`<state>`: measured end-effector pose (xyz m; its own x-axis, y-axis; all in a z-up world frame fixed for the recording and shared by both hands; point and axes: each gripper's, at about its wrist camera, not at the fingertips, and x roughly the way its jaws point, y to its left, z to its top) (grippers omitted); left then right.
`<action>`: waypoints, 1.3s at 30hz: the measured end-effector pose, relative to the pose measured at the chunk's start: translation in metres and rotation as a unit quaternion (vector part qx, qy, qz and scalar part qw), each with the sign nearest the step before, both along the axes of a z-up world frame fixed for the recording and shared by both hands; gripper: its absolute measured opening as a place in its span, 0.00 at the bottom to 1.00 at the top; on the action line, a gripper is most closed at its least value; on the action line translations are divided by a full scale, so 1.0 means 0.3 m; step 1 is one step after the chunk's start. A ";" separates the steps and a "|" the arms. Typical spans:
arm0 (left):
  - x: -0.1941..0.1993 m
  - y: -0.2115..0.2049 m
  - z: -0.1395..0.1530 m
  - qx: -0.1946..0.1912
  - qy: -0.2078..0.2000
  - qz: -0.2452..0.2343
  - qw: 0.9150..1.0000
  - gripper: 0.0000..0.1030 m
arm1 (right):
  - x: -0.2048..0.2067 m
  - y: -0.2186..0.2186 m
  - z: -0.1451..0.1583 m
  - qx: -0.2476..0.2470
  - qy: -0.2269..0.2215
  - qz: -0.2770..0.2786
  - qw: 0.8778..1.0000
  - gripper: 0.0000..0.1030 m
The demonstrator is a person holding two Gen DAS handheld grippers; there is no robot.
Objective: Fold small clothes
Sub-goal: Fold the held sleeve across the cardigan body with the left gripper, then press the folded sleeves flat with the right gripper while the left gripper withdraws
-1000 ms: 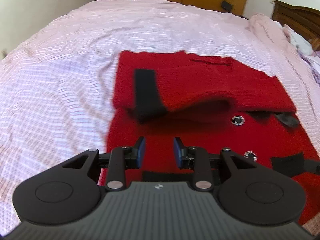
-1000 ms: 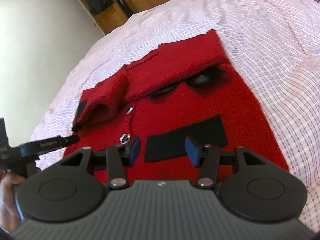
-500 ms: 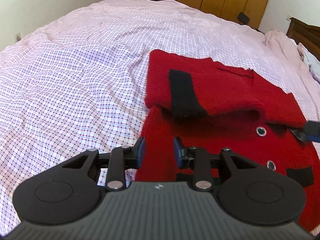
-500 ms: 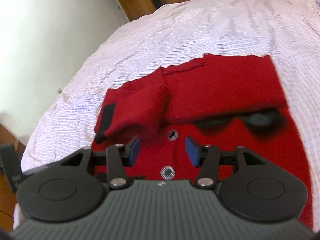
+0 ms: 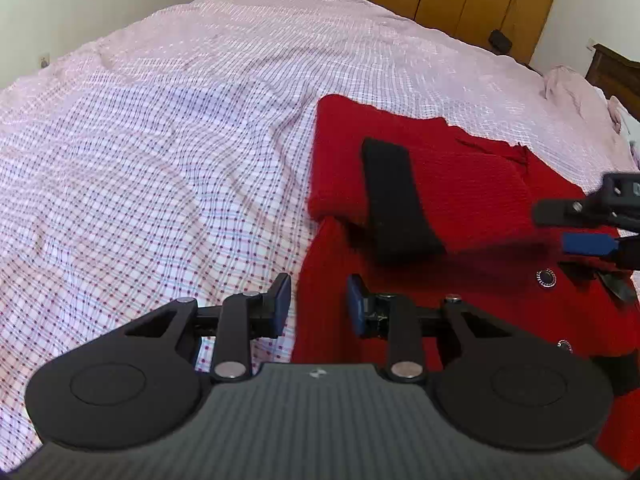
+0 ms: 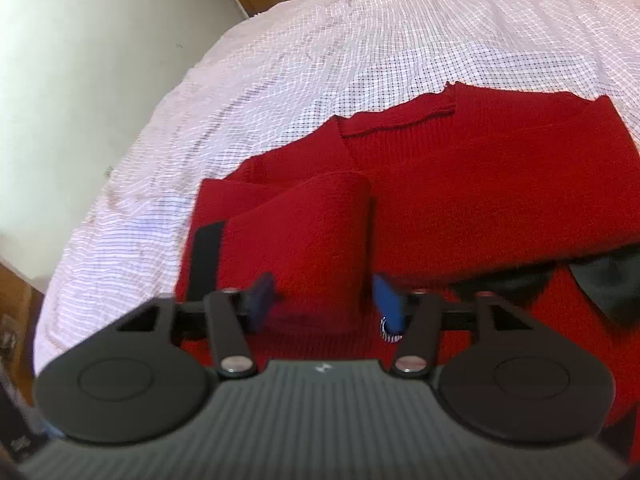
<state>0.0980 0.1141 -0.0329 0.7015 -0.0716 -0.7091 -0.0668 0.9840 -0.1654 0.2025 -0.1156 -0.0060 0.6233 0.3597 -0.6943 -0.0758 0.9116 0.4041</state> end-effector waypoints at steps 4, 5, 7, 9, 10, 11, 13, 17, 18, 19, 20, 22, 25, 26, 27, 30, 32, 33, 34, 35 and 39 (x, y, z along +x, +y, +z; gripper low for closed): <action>0.006 0.008 -0.013 -0.004 0.002 0.001 1.000 0.34 | 0.044 0.037 -0.032 -0.022 0.010 0.011 1.000 0.63; 0.007 0.008 -0.014 -0.004 0.002 0.002 1.000 0.34 | 0.051 0.044 -0.041 -0.020 0.014 0.016 1.000 0.63; 0.015 0.009 -0.013 -0.003 0.001 0.003 1.000 0.34 | 0.059 0.055 -0.054 -0.012 0.015 0.027 0.999 0.64; 0.035 0.010 -0.008 0.001 -0.002 0.004 1.000 0.34 | 0.056 0.075 -0.055 -0.025 0.004 0.038 0.999 0.43; 0.047 0.009 -0.005 0.003 -0.004 0.005 1.000 0.34 | 0.052 0.085 -0.050 -0.040 -0.005 0.043 0.998 0.33; 0.057 0.009 -0.003 0.005 -0.005 0.006 1.000 0.34 | 0.047 0.092 -0.040 -0.053 -0.016 0.050 0.997 0.24; 0.080 0.008 0.000 0.007 -0.005 0.008 1.000 0.34 | 0.041 0.085 -0.005 -0.054 -0.035 0.056 0.996 0.18; 0.108 0.011 -0.013 0.009 0.000 0.014 1.000 0.34 | 0.027 0.035 0.103 -0.066 -0.106 0.028 0.992 0.18; 0.112 0.013 -0.020 0.005 0.003 0.017 1.000 0.34 | 0.033 0.024 0.115 -0.071 -0.112 0.022 0.991 0.18; 0.111 0.013 -0.025 0.003 0.004 0.018 1.000 0.34 | 0.041 0.016 0.119 -0.077 -0.114 0.020 0.990 0.18; 0.113 0.013 -0.030 0.002 0.004 0.020 1.000 0.34 | 0.056 0.008 0.113 -0.083 -0.111 0.021 0.990 0.18; 0.114 0.011 -0.036 0.004 0.005 0.021 1.000 0.34 | 0.082 0.001 0.071 -0.097 -0.093 0.020 0.991 0.18; 0.118 0.008 -0.035 0.009 0.008 0.021 1.000 0.34 | 0.127 -0.009 -0.017 -0.106 -0.060 0.013 0.992 0.23; 0.119 0.008 -0.034 0.011 0.008 0.021 1.000 0.34 | 0.136 -0.015 -0.048 -0.108 -0.049 0.006 0.993 0.29; 0.120 0.008 -0.033 0.012 0.009 0.019 1.000 0.34 | 0.140 -0.024 -0.065 -0.104 -0.046 -0.002 0.994 0.34; 0.122 0.015 -0.026 0.006 0.012 0.020 1.000 0.34 | 0.117 -0.054 -0.068 -0.082 -0.042 -0.019 0.996 0.43; 0.120 0.022 -0.016 -0.002 0.012 0.023 1.000 0.34 | 0.097 -0.064 -0.032 -0.080 -0.042 -0.017 0.996 0.43; 0.115 0.023 -0.008 -0.005 0.010 0.023 1.000 0.34 | 0.081 -0.061 -0.012 -0.085 -0.049 -0.014 0.995 0.43; 0.103 0.023 0.004 -0.004 0.007 0.022 1.000 0.34 | 0.061 -0.055 0.011 -0.092 -0.058 -0.010 0.994 0.43; 0.094 0.025 0.015 -0.002 0.004 0.021 1.000 0.34 | 0.047 -0.050 0.025 -0.098 -0.065 -0.003 0.993 0.43; 0.054 0.042 0.058 0.002 -0.006 0.017 1.000 0.34 | -0.010 0.031 0.075 -0.109 -0.089 0.055 0.989 0.53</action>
<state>0.1144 0.1268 -0.0154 0.7125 -0.0458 -0.7002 -0.0975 0.9817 -0.1634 0.1994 -0.1062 0.0164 0.7079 0.2848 -0.6464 -0.2306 0.9581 0.1697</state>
